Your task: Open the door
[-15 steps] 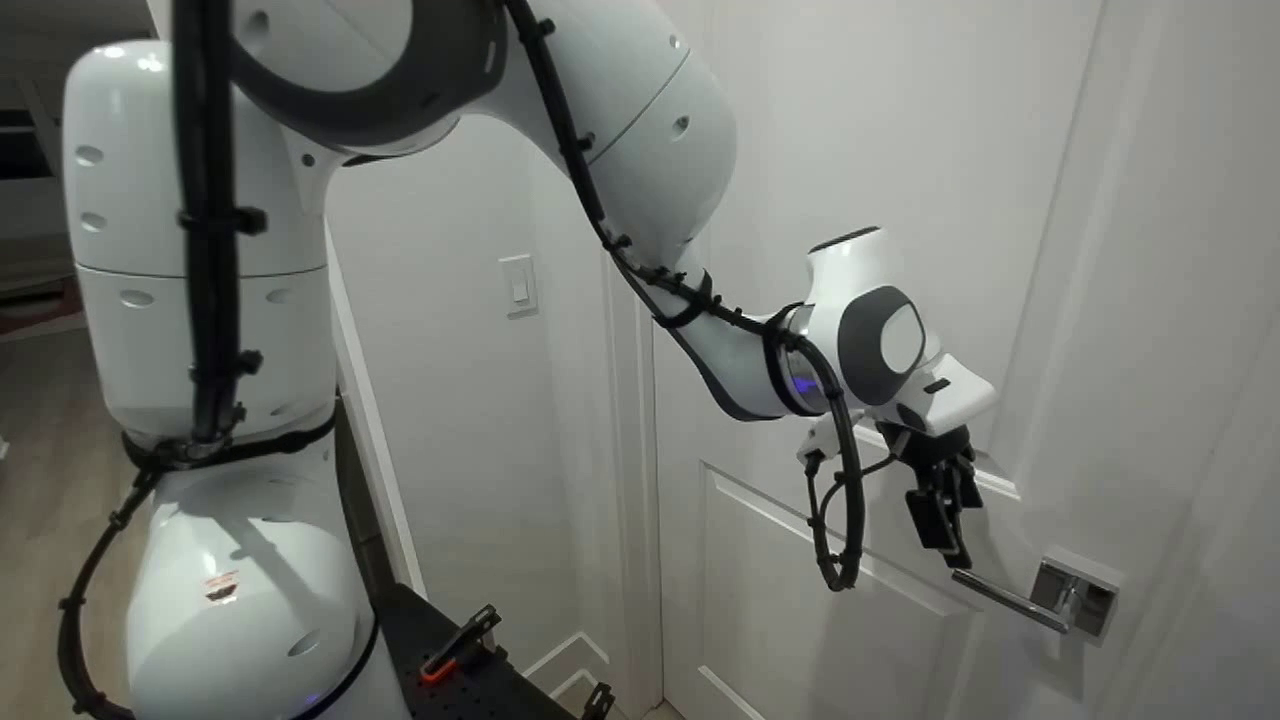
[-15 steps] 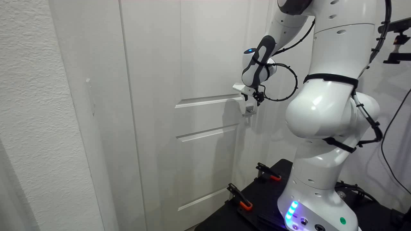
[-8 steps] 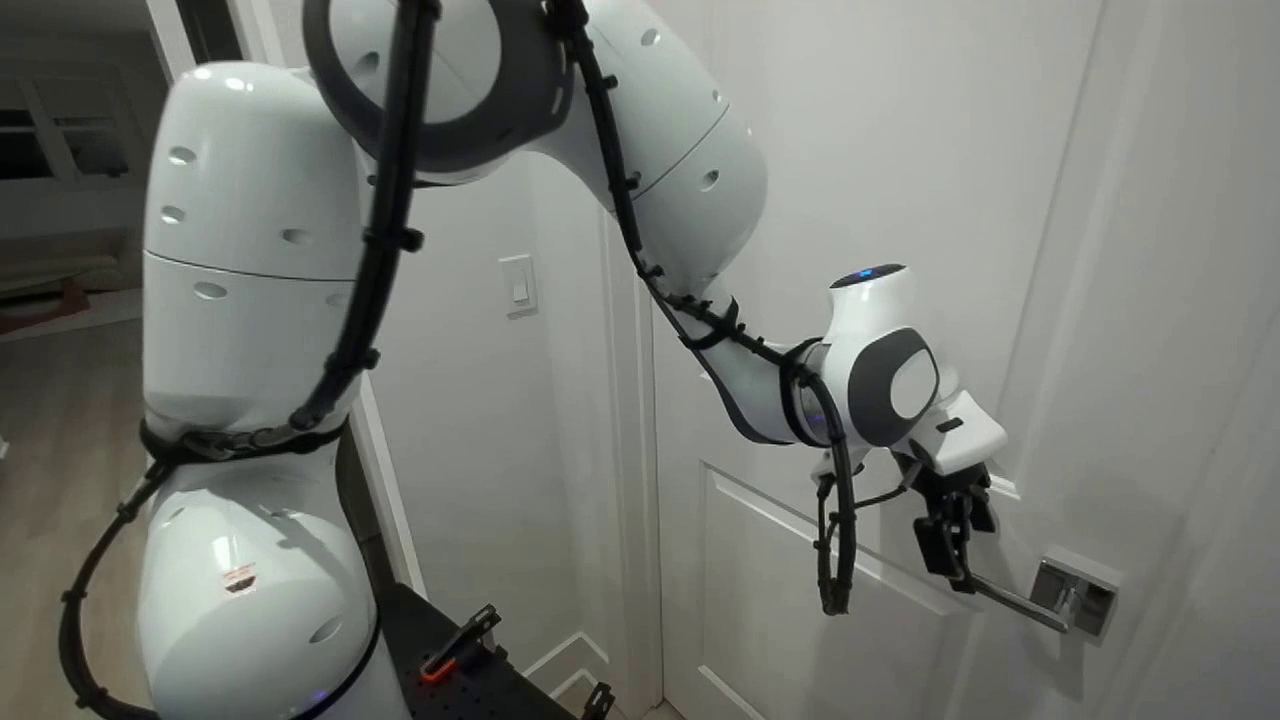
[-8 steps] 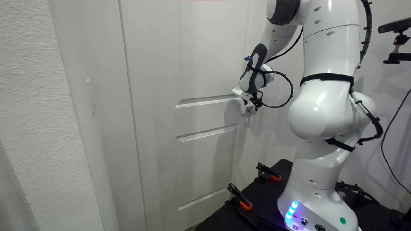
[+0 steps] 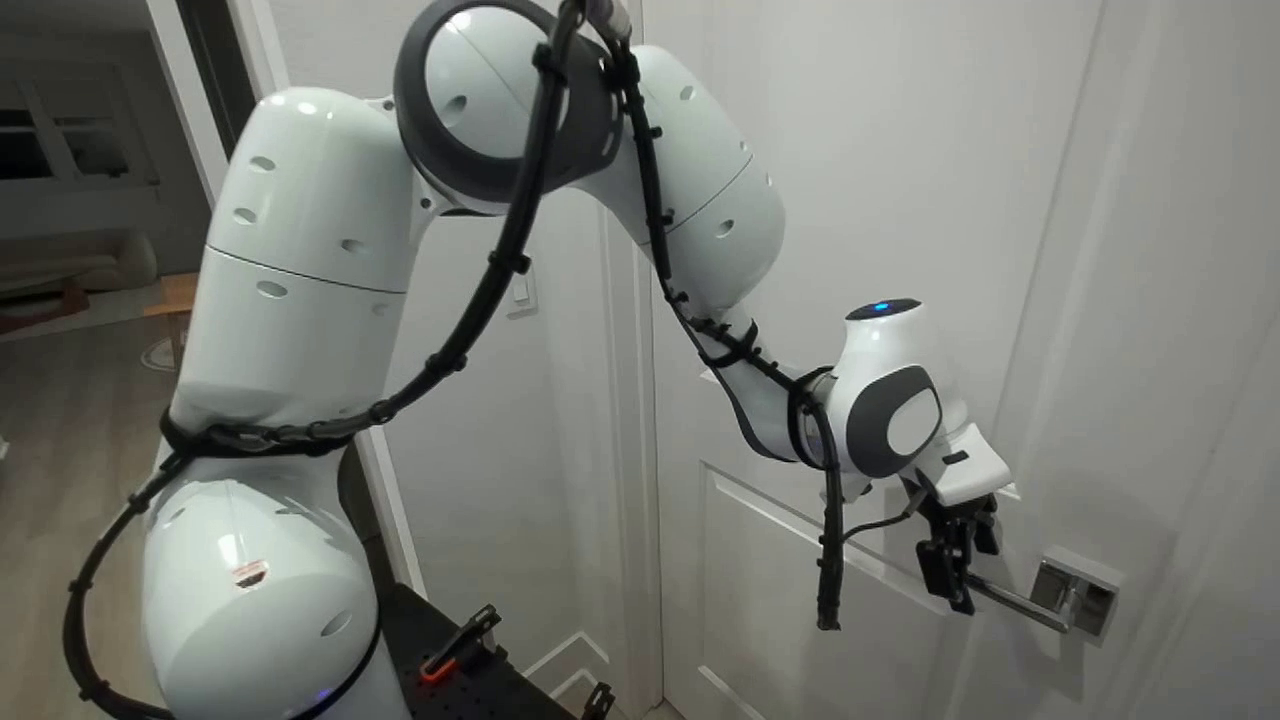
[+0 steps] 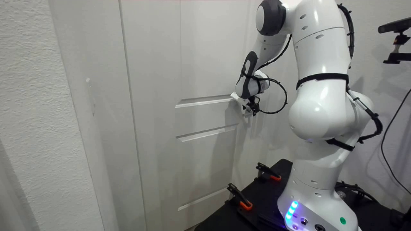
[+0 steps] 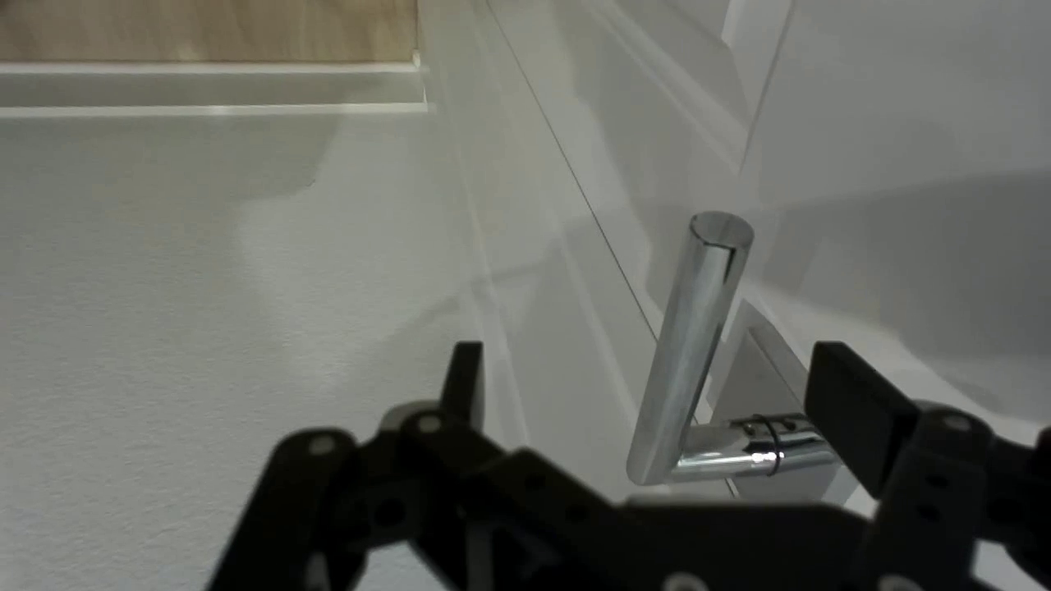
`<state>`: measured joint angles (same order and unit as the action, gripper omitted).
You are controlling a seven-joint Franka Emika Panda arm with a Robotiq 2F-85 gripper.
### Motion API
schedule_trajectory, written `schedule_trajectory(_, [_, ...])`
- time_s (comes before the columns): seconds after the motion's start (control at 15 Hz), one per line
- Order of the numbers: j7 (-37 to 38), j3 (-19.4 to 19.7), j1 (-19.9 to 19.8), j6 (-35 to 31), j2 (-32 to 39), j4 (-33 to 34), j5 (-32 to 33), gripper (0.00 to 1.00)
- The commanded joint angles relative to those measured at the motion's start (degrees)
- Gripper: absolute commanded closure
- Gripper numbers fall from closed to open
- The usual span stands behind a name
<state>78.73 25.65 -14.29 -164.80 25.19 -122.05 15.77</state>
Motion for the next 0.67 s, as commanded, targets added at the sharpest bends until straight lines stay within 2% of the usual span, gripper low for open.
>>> schedule_trajectory(0.0, [-4.16, 1.27, 0.81, -1.93, 3.96, 2.72, -5.18, 0.0])
schedule_trajectory(0.6, [-12.93, 0.66, 0.25, -5.48, 11.02, 6.85, -16.0, 0.0])
